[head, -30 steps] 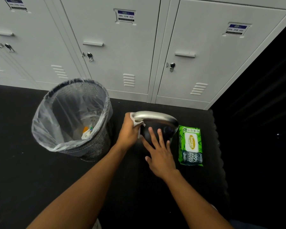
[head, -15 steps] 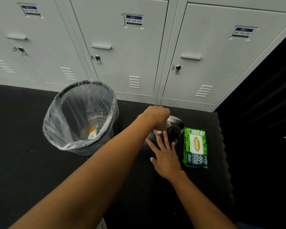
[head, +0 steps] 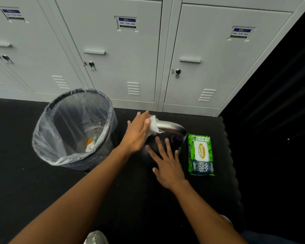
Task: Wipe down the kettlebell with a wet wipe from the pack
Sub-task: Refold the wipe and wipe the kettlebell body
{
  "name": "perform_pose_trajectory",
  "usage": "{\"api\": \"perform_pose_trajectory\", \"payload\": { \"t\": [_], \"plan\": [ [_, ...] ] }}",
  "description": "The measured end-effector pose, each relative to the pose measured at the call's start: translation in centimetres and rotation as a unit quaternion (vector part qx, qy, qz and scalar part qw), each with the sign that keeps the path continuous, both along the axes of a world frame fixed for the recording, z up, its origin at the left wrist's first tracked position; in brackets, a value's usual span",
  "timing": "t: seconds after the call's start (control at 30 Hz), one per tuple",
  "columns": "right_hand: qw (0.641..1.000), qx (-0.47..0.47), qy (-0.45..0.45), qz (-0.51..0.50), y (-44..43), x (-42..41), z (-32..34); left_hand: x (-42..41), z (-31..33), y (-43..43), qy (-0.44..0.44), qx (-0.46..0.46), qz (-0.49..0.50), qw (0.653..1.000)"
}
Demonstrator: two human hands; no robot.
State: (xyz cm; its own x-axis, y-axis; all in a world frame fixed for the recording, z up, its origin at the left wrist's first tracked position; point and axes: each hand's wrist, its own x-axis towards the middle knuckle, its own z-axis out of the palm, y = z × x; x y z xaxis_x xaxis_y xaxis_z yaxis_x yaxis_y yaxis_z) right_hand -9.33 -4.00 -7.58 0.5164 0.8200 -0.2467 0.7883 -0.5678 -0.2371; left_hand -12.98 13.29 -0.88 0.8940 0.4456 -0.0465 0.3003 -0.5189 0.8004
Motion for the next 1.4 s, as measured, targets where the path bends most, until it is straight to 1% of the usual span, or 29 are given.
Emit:
{"api": "perform_pose_trajectory", "payload": {
  "t": [0.07,0.17,0.23,0.27,0.33,0.43,0.5,0.53,0.57,0.63,0.7,0.77,0.8,0.83,0.9,0.93,0.97,1.03,1.1,1.13,1.23,1.3,1.33,1.4],
  "plan": [
    [1.000,-0.006,0.000,0.001,0.0,0.1,-0.1,1.1,0.2,-0.9,0.028,0.112,-0.019,0.993],
    [1.000,0.000,0.010,0.003,-0.1,0.1,-0.2,3.1,1.0,-3.2,0.043,0.278,-0.067,0.957],
    [1.000,0.007,0.030,-0.007,-0.2,0.1,-0.2,4.3,1.6,-4.6,0.048,0.348,-0.093,0.932],
    [0.999,0.006,0.031,-0.010,-0.2,0.1,-0.1,4.8,1.6,-5.1,0.044,0.362,-0.098,0.926],
    [0.999,0.008,0.031,-0.013,-0.2,0.1,0.1,4.6,1.3,-5.5,0.025,0.344,-0.106,0.932],
    [0.999,0.013,0.035,-0.011,-0.1,0.1,0.0,2.7,0.5,-4.8,-0.025,0.278,-0.112,0.954],
    [1.000,0.015,0.017,-0.004,-0.2,0.1,-0.3,1.6,0.1,-3.7,-0.055,0.207,-0.076,0.974],
    [1.000,0.019,0.007,0.000,-0.2,0.1,-0.3,1.3,0.0,-3.0,-0.059,0.193,-0.058,0.978],
    [1.000,0.023,0.002,0.001,-0.2,0.1,-0.4,1.2,0.0,-2.4,-0.051,0.201,-0.044,0.977],
    [1.000,0.026,0.000,0.002,-0.2,0.1,-0.2,1.5,-0.1,-1.4,-0.007,0.223,-0.030,0.974],
    [1.000,0.022,-0.004,0.002,-0.2,0.1,-0.1,2.3,0.6,-1.0,0.042,0.219,-0.028,0.974],
    [1.000,0.017,0.000,0.002,-0.2,0.1,-0.2,3.7,1.5,-1.7,0.080,0.245,-0.055,0.965],
    [1.000,0.013,0.005,0.003,-0.2,0.1,-0.2,4.5,2.0,-2.5,0.094,0.276,-0.082,0.953],
    [1.000,0.007,0.013,0.001,-0.3,0.1,-0.3,5.3,2.2,-3.3,0.097,0.317,-0.114,0.937],
    [1.000,-0.004,0.024,-0.005,-0.3,0.2,-0.2,6.1,2.2,-4.7,0.073,0.391,-0.166,0.902],
    [1.000,-0.007,0.023,-0.005,-0.3,0.3,-0.2,6.2,2.0,-4.7,0.053,0.405,-0.178,0.895],
    [1.000,-0.007,0.019,-0.002,-0.3,0.4,-0.1,6.0,1.8,-4.3,0.037,0.401,-0.187,0.896],
    [1.000,-0.004,0.001,0.005,-0.2,0.4,-0.3,5.1,1.5,-2.9,0.017,0.377,-0.213,0.901],
    [1.000,0.006,-0.013,0.009,-0.4,0.5,-0.5,4.1,1.2,-1.2,0.015,0.349,-0.232,0.908],
    [1.000,0.014,-0.022,0.011,-0.5,0.6,-0.6,3.6,1.1,-0.5,0.018,0.323,-0.230,0.918],
    [0.999,0.016,-0.034,0.018,-0.6,1.0,-0.8,2.1,0.9,1.1,0.023,0.196,-0.193,0.961],
    [0.999,0.011,-0.036,0.016,-0.5,0.9,-0.9,1.1,0.3,1.7,0.021,0.124,-0.174,0.977],
    [0.999,0.012,-0.037,0.012,-0.4,0.8,-1.0,0.8,0.0,1.8,0.017,0.111,-0.166,0.980],
    [0.999,0.024,-0.045,0.002,-0.3,0.6,-1.3,0.7,-0.4,1.6,0.021,0.128,-0.148,0.980]
  ]
}}
